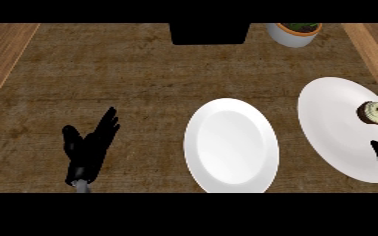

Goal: Pick the cupcake from the plate and place it in the plate

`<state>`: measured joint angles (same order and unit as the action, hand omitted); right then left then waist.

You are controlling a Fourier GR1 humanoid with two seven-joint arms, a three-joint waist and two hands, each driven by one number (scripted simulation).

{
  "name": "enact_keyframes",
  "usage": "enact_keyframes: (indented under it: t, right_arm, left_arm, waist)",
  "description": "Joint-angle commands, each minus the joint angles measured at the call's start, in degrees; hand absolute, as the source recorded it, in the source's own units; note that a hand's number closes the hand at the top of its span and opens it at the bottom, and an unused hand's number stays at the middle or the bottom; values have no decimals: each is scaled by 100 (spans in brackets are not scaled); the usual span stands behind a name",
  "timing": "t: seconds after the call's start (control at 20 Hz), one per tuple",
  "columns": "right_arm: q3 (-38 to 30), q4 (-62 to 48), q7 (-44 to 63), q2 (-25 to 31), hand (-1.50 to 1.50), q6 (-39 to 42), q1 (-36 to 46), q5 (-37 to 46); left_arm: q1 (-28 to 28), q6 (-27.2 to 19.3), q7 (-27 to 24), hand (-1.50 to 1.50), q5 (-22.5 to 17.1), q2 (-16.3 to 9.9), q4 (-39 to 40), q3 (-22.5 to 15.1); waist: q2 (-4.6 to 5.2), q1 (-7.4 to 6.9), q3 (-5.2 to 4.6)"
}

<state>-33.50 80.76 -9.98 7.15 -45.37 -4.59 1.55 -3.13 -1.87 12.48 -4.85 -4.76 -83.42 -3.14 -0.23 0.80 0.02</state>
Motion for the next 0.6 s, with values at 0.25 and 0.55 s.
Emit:
enact_keyframes:
  t: [0.25,0.55]
  right_arm:
    - [1348,1742,-215,-704,-150,113,-2122,-247]
    - [2508,2107,-50,-712,-150,-626,-2819,129]
  left_arm:
    - [146,37,134,0,49,-30,52,47]
    - [220,61,16,0,55,50,229,80]
  waist:
    - [14,-32,-5]
    - [22,-45,-5]
